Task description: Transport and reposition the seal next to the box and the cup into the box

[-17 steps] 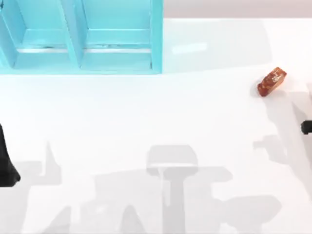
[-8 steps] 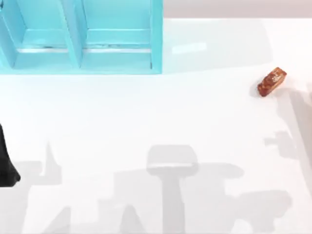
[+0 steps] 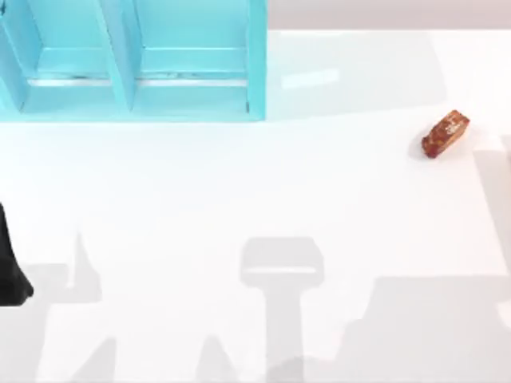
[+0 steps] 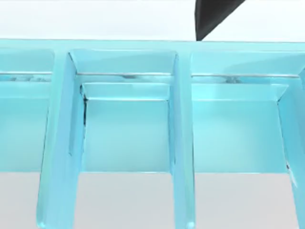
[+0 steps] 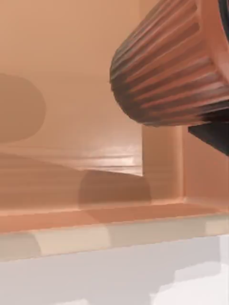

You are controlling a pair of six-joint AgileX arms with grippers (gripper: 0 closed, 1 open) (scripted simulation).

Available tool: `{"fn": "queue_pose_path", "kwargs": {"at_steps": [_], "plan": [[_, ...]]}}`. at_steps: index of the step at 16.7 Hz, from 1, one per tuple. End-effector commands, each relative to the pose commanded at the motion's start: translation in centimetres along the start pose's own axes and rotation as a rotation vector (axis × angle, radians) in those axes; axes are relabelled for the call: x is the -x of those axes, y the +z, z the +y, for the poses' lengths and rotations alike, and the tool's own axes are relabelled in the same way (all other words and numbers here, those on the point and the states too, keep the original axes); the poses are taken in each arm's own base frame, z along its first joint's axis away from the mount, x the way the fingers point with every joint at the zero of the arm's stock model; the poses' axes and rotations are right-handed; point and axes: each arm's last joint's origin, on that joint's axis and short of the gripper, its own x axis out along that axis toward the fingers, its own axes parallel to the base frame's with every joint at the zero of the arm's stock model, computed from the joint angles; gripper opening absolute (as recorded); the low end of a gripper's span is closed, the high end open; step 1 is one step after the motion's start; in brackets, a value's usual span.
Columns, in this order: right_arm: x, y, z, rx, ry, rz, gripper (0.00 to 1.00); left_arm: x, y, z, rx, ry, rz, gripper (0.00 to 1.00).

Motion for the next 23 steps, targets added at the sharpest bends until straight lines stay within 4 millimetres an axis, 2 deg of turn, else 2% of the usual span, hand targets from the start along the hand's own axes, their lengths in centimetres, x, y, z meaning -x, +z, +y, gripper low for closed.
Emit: {"fn": "queue_pose_path", "kwargs": {"at_steps": [4, 7, 13, 18, 20, 23], "plan": [[-0.4, -1.7, -4.3, -0.001, 0.013, -0.008, 0.00, 0.0, 0.0, 0.0, 0.000, 0.000, 0.000, 1.00], [-0.1, -2.5, -5.9, -0.001, 0.013, -0.045, 0.00, 0.0, 0.0, 0.0, 0.000, 0.000, 0.000, 1.00], [-0.1, -2.5, -5.9, 0.002, 0.015, -0.046, 0.00, 0.0, 0.0, 0.0, 0.000, 0.000, 0.000, 1.00], [0.2, -0.7, -7.1, 0.030, 0.007, -0.224, 0.00, 0.0, 0.0, 0.0, 0.000, 0.000, 0.000, 1.00], [-1.0, -0.6, -7.4, 0.025, -0.002, -0.252, 0.00, 0.0, 0.0, 0.0, 0.000, 0.000, 0.000, 1.00], [-4.6, -1.4, -7.0, 0.007, 0.001, -0.160, 0.00, 0.0, 0.0, 0.0, 0.000, 0.000, 0.000, 1.00]]}}
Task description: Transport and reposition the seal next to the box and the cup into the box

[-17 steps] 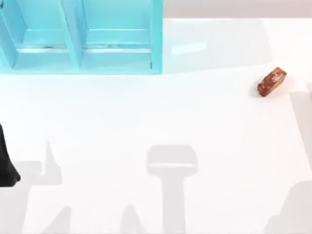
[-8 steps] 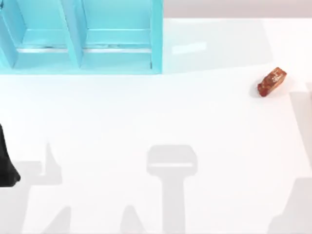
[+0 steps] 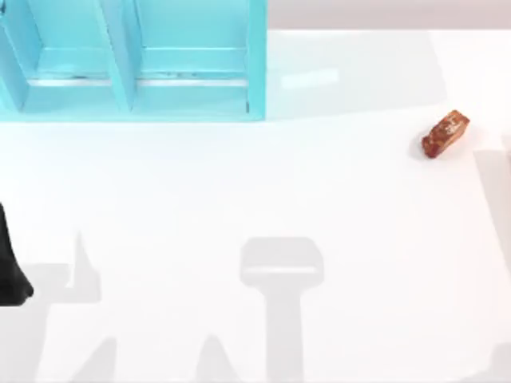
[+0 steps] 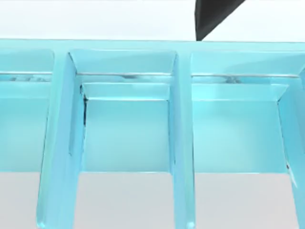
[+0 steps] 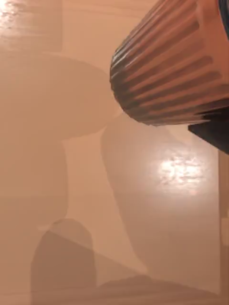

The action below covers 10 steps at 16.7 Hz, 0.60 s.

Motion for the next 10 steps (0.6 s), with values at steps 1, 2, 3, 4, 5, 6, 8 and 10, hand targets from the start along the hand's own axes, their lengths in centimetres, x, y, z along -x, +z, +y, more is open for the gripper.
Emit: {"fn": "queue_pose_path", "kwargs": {"at_steps": [1, 2, 3, 4, 5, 6, 8, 10], "plan": [[-0.7, -0.5, 0.4, -0.004, 0.000, 0.036, 0.00, 0.0, 0.0, 0.0, 0.000, 0.000, 0.000, 1.00], [-1.2, -0.9, 0.9, -0.007, 0.002, 0.072, 0.00, 0.0, 0.0, 0.0, 0.000, 0.000, 0.000, 1.00], [-1.7, -1.2, 1.1, -0.009, 0.009, 0.103, 0.00, 0.0, 0.0, 0.0, 0.000, 0.000, 0.000, 1.00], [-1.8, -1.2, 1.2, -0.009, 0.011, 0.111, 0.00, 0.0, 0.0, 0.0, 0.000, 0.000, 0.000, 1.00], [-1.8, -1.2, 1.2, -0.009, 0.011, 0.111, 0.00, 0.0, 0.0, 0.0, 0.000, 0.000, 0.000, 1.00], [-1.8, -1.2, 1.2, -0.009, 0.011, 0.111, 0.00, 0.0, 0.0, 0.0, 0.000, 0.000, 0.000, 1.00], [-1.8, -1.2, 1.2, -0.009, 0.011, 0.111, 0.08, 0.0, 0.0, 0.0, 0.000, 0.000, 0.000, 1.00], [-1.8, -1.2, 1.2, -0.009, 0.011, 0.111, 0.23, 0.0, 0.0, 0.0, 0.000, 0.000, 0.000, 1.00]]}}
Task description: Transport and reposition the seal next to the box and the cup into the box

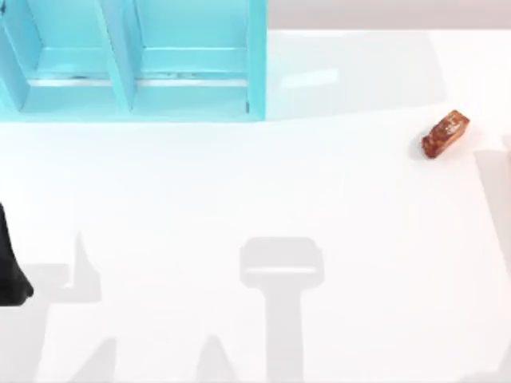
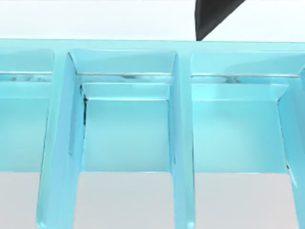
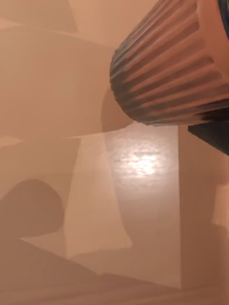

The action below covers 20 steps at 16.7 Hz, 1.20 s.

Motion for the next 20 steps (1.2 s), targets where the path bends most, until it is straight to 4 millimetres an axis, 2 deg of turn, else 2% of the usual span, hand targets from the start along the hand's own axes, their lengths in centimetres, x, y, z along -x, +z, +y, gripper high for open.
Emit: {"fn": "queue_pose_path", "kwargs": {"at_steps": [10, 20], "plan": [[0.00, 0.00, 0.00, 0.000, 0.000, 0.000, 0.98, 0.00, 0.00, 0.00, 0.000, 0.000, 0.000, 1.00], [0.11, 0.01, -0.02, 0.000, -0.001, -0.002, 1.00, 0.00, 0.00, 0.00, 0.000, 0.000, 0.000, 1.00]]}}
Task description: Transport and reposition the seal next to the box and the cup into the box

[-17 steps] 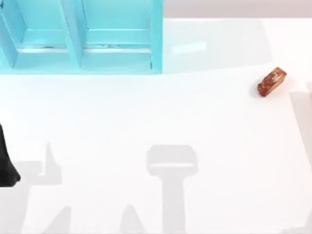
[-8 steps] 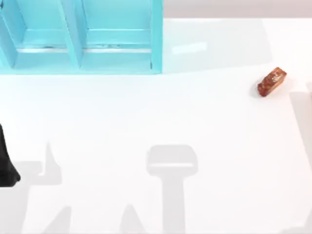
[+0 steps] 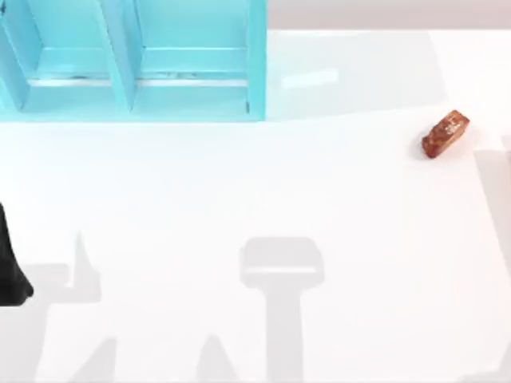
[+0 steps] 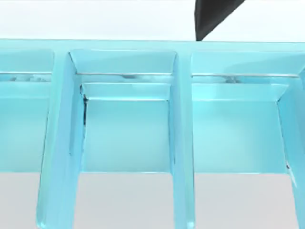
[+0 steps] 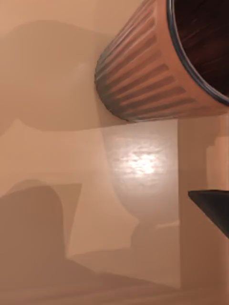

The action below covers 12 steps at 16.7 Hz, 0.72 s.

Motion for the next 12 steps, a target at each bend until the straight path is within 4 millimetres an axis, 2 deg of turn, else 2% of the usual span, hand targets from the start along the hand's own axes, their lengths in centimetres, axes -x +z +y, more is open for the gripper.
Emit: {"fn": "queue_pose_path", "kwargs": {"at_steps": [2, 7, 9, 12], "plan": [[1.3, 0.2, -0.1, 0.003, -0.010, -0.023, 1.00, 0.0, 0.0, 0.0, 0.000, 0.000, 0.000, 1.00], [7.4, 0.5, -0.5, -0.009, -0.089, -0.075, 1.00, 0.0, 0.0, 0.0, 0.000, 0.000, 0.000, 1.00], [8.6, 0.2, -0.5, -0.013, -0.094, -0.040, 1.00, 0.0, 0.0, 0.0, 0.000, 0.000, 0.000, 1.00], [9.1, -0.1, -0.4, -0.014, -0.054, 0.013, 1.00, 0.0, 0.0, 0.0, 0.000, 0.000, 0.000, 1.00]]}}
